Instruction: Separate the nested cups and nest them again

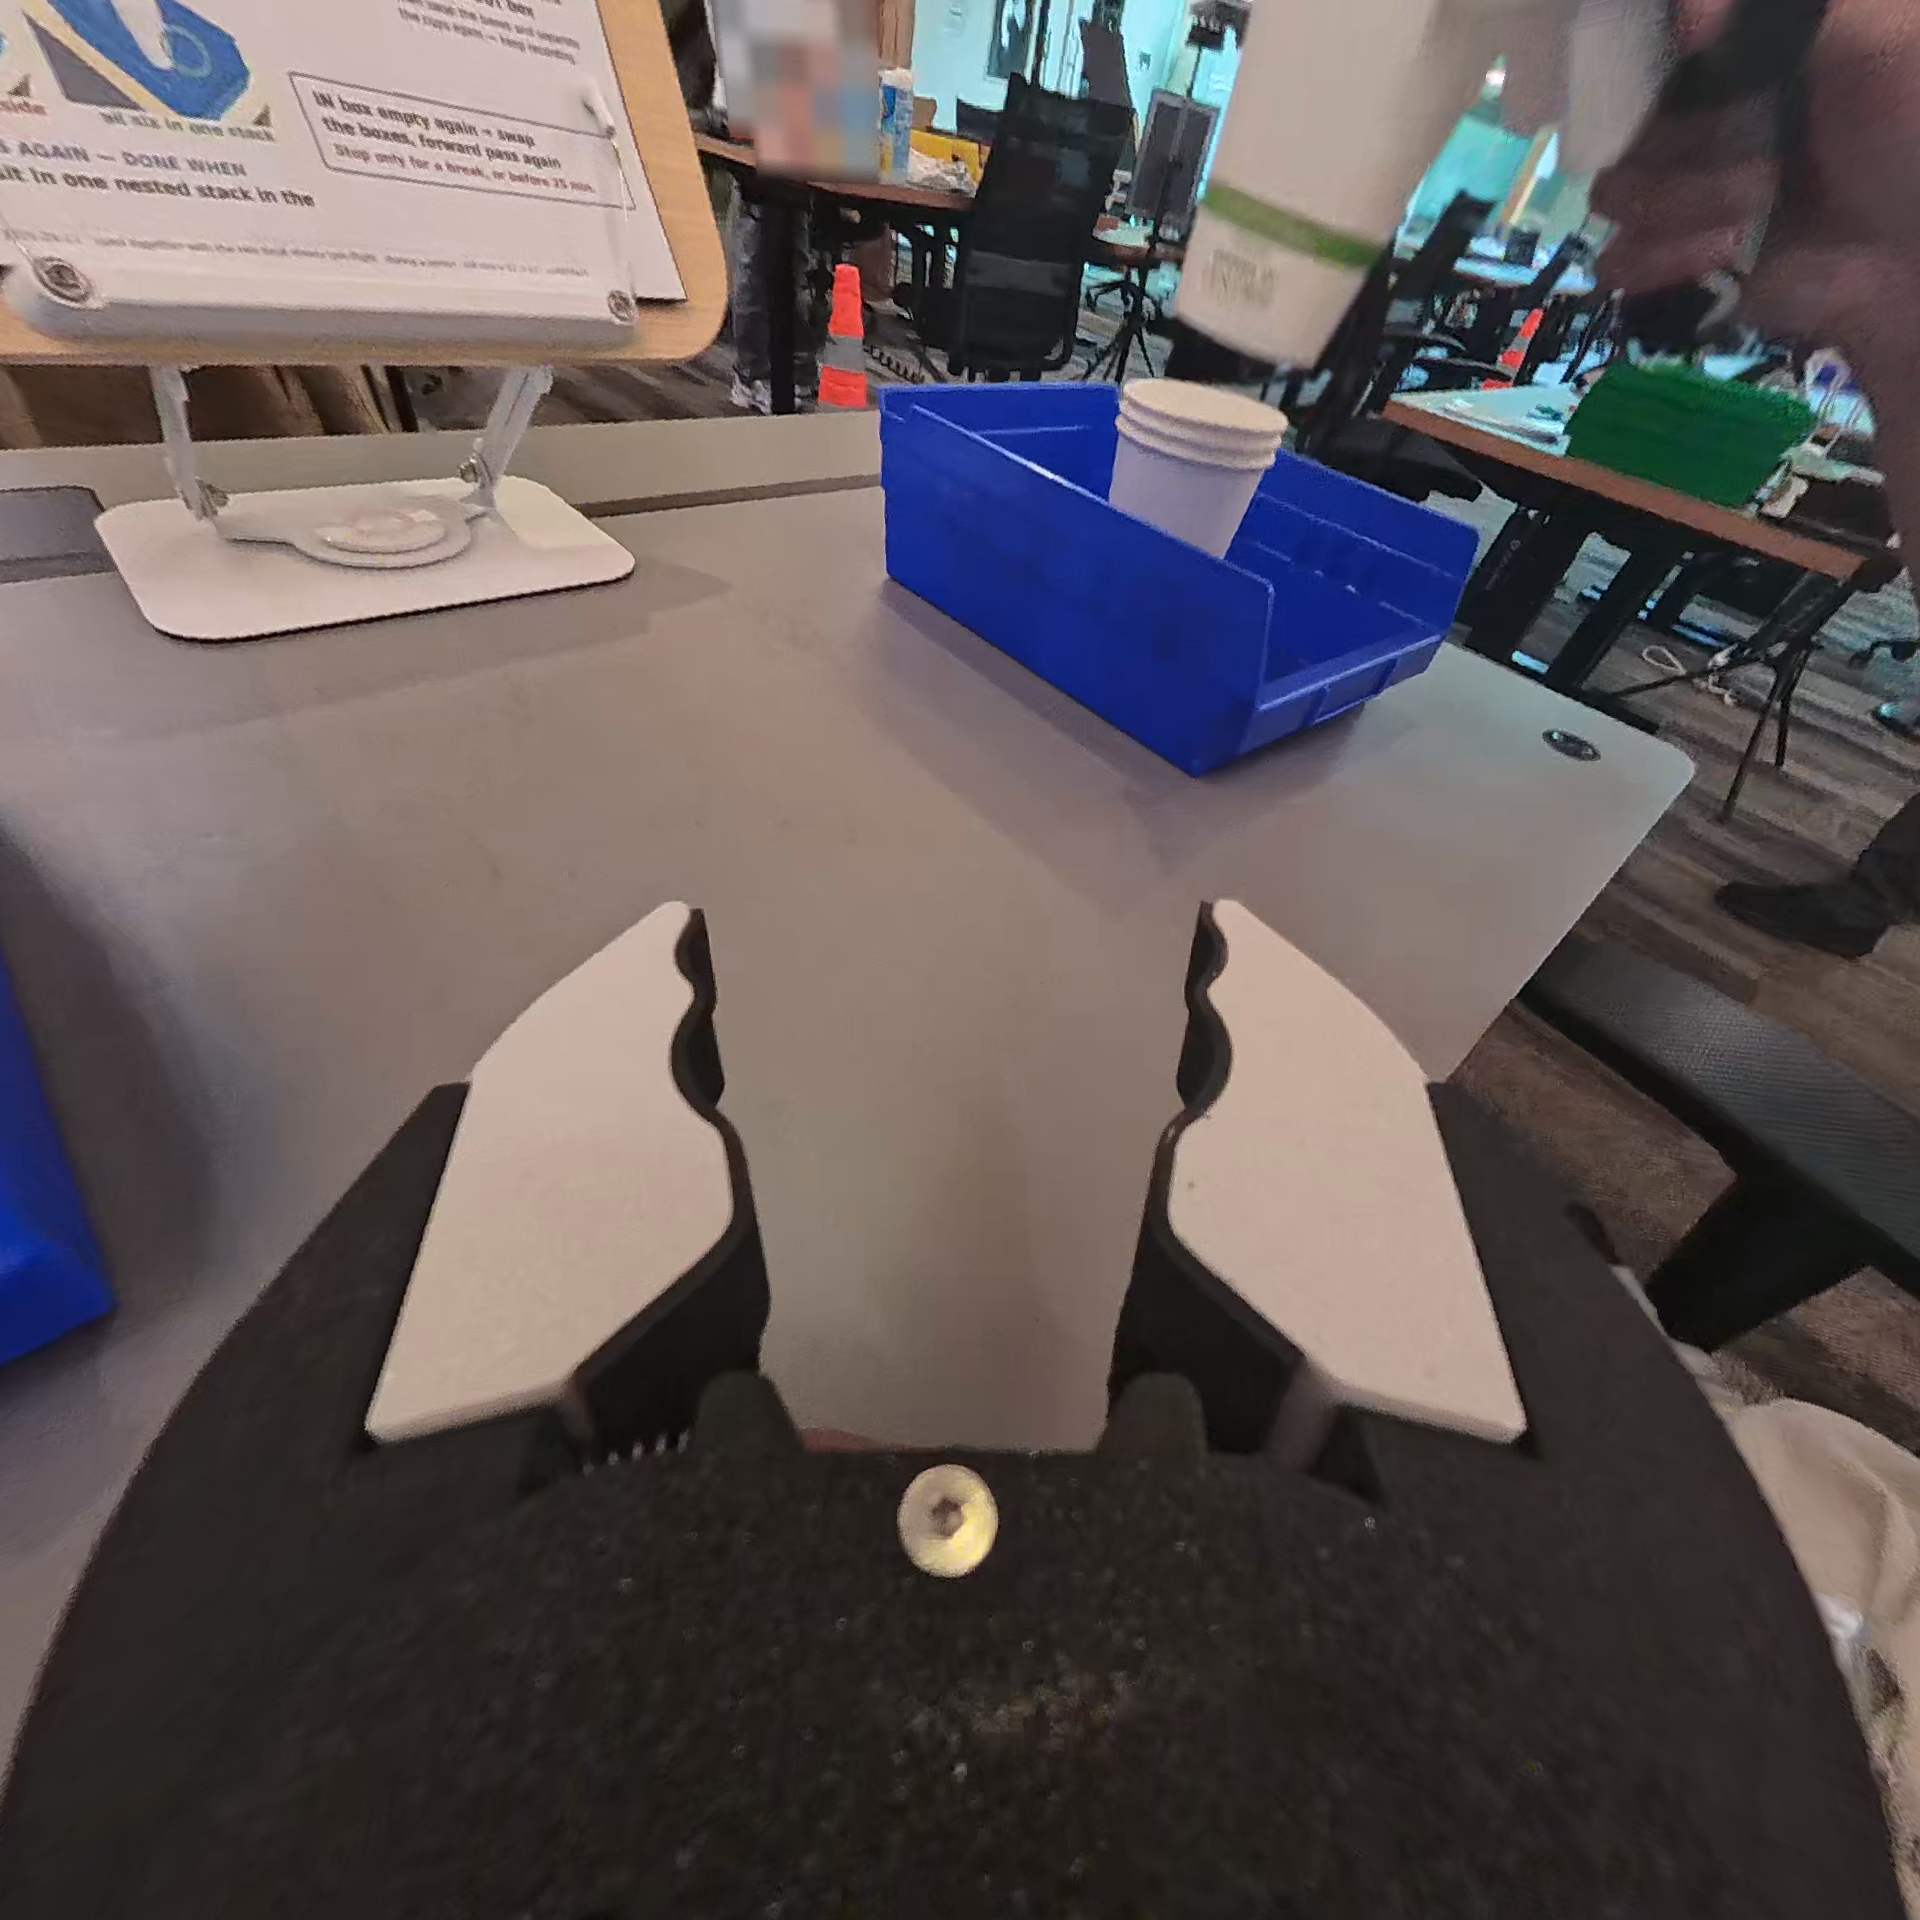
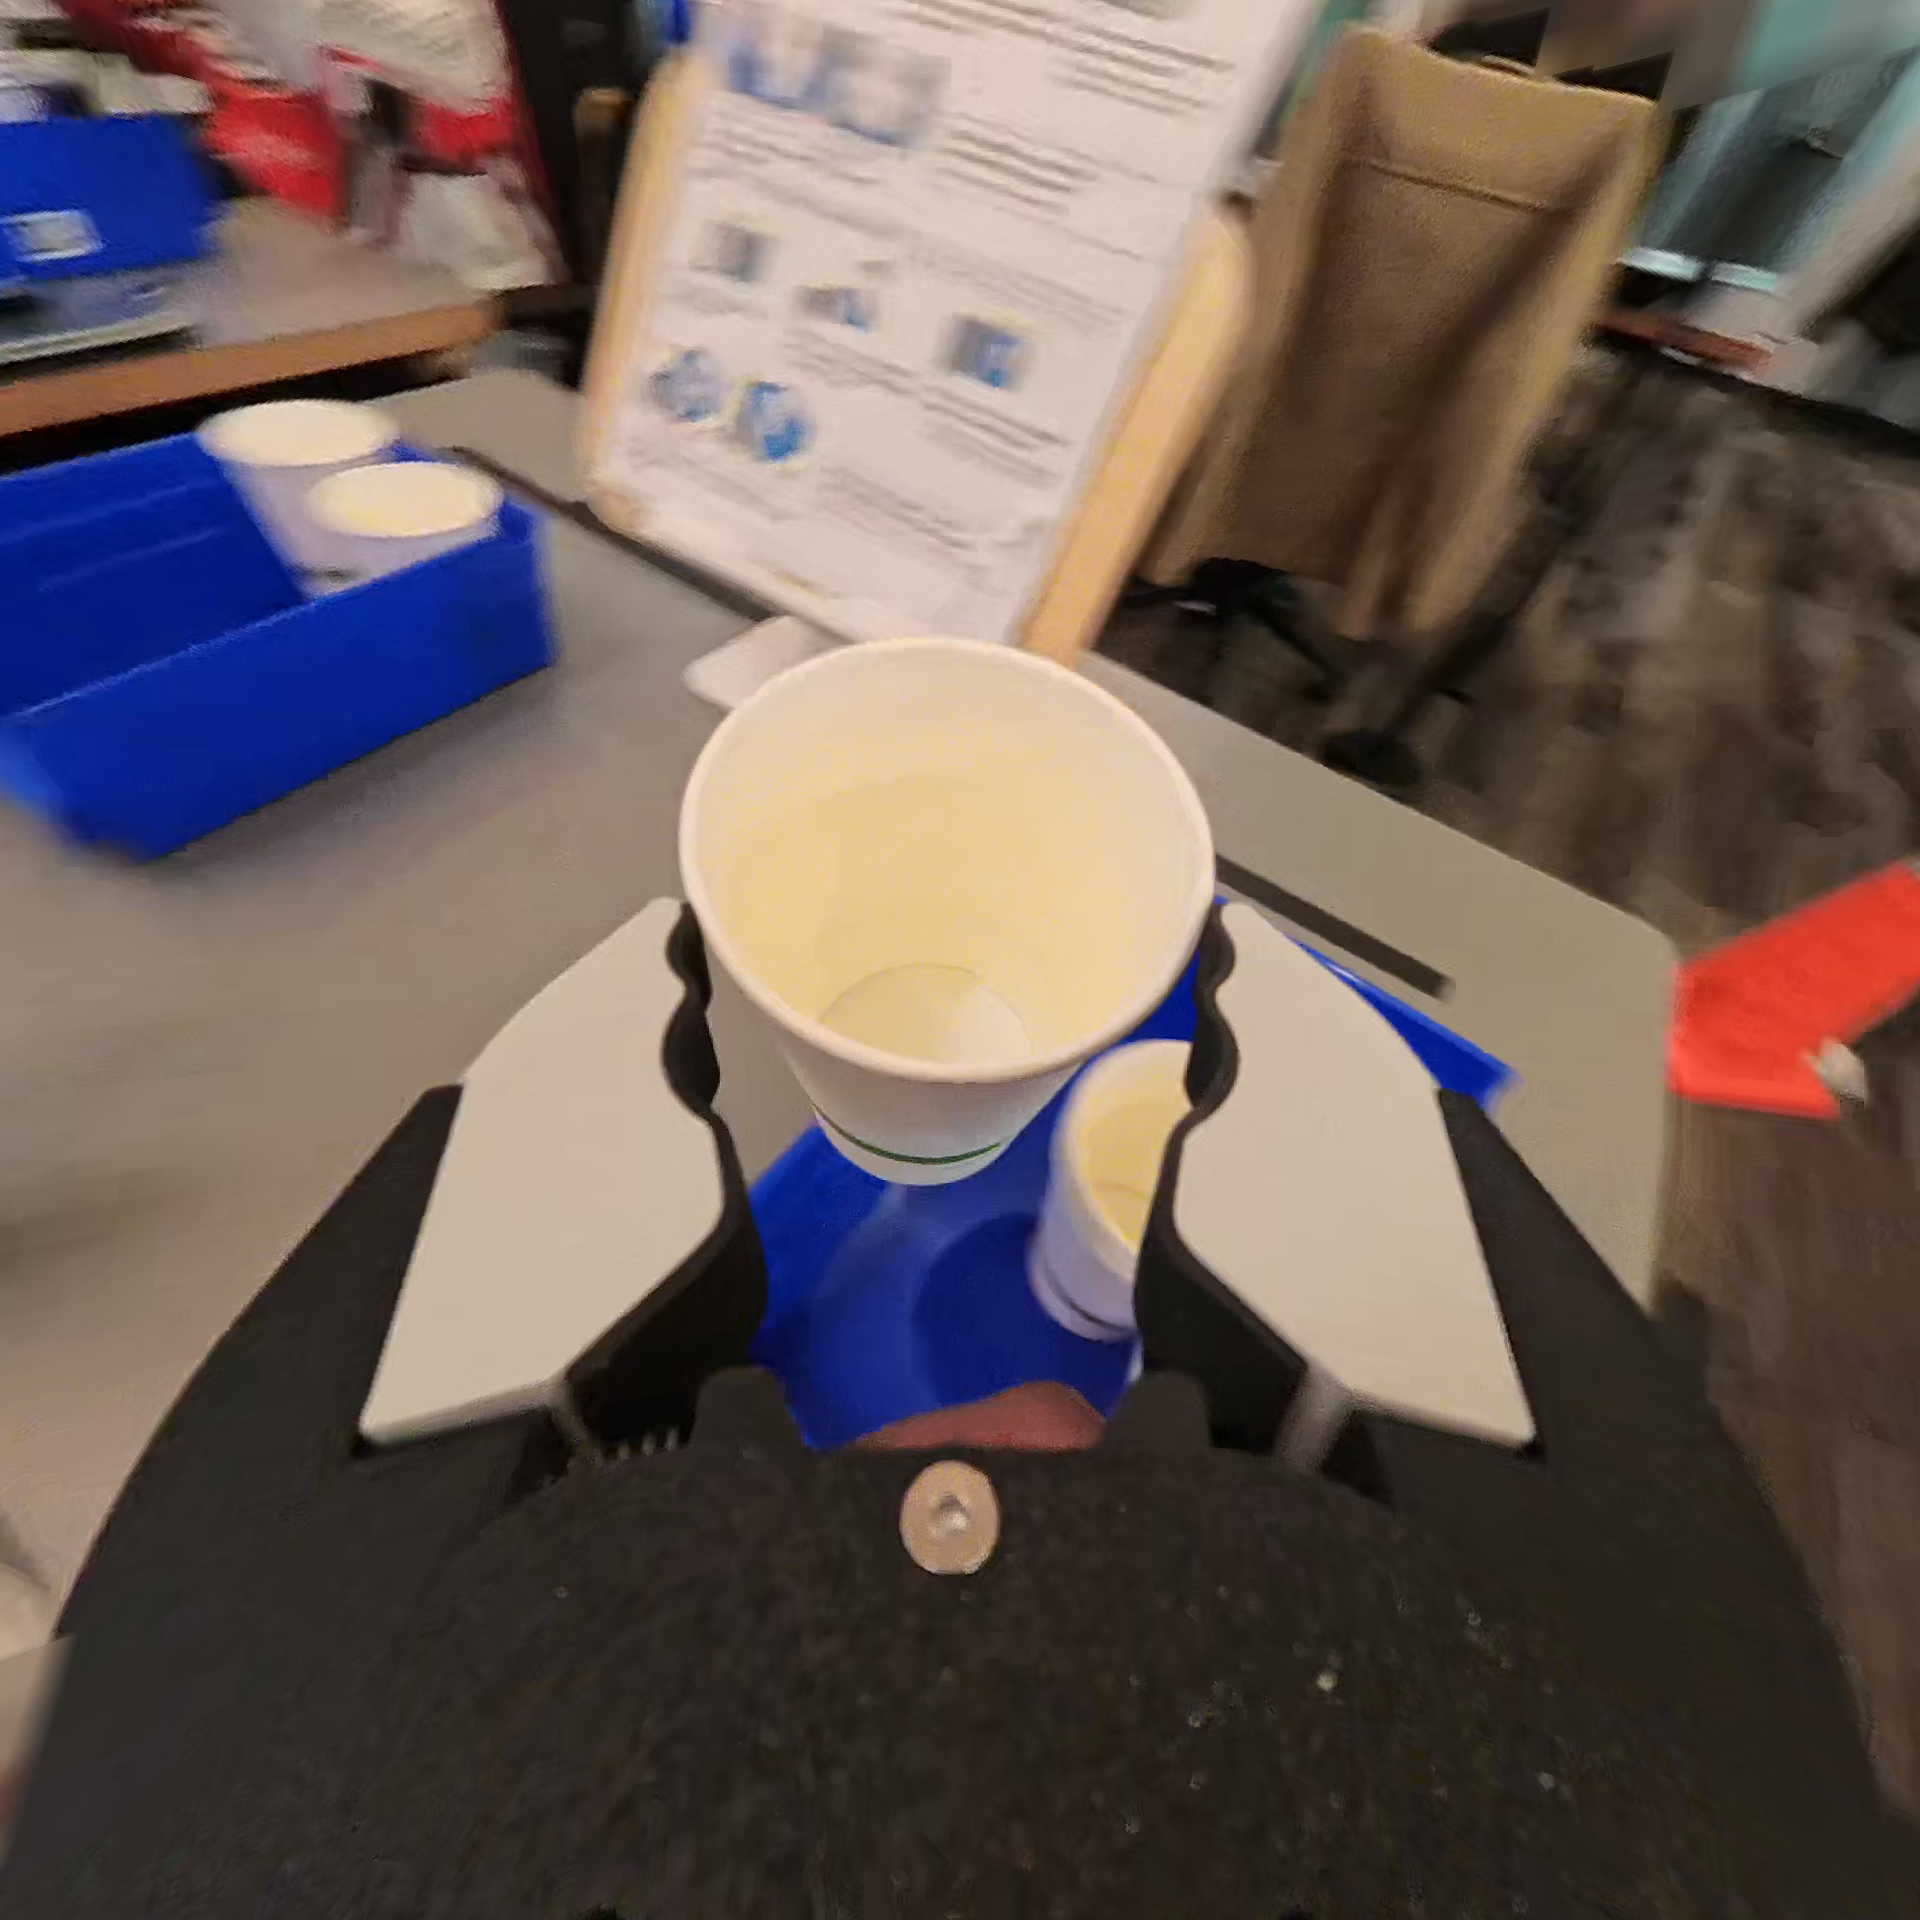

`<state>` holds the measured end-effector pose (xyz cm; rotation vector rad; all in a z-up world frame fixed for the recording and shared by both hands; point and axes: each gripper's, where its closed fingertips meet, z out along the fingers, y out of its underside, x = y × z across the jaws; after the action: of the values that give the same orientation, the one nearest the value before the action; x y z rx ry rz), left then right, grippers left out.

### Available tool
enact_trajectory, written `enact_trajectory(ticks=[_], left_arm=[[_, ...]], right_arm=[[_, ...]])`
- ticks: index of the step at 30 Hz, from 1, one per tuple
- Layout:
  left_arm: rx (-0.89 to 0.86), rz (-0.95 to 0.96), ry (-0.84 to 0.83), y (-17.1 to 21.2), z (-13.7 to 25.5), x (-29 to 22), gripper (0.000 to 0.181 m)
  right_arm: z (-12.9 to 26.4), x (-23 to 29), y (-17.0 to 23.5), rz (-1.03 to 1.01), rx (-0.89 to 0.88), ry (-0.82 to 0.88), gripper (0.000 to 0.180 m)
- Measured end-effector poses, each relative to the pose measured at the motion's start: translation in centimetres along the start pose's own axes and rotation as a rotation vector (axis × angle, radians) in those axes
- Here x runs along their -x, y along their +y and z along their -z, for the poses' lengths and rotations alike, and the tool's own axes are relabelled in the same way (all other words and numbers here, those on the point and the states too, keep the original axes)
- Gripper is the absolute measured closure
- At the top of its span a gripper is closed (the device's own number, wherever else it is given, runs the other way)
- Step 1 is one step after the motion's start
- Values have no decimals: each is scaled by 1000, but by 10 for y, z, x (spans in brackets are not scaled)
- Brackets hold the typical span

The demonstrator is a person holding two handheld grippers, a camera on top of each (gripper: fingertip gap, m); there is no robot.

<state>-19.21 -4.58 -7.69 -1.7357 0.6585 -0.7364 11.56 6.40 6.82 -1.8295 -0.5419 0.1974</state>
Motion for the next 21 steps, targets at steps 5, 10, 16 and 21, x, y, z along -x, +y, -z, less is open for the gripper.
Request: enact_trajectory(ticks=[5,10,16,21], left_arm=[[24,3,25,6,-2,-5,94],[16,-4,13,3,2,-2,94],[34,-6,19,6,0,-3,94],[53,-29,28,11,-3,-8,94]], right_arm=[[-17,-74,30,-114,64,212,90],[-31,-85,56,-181,97,241,90],[-37,-92,74,-140,162,267,90],[-45,-86,103,-145,258,229,89]])
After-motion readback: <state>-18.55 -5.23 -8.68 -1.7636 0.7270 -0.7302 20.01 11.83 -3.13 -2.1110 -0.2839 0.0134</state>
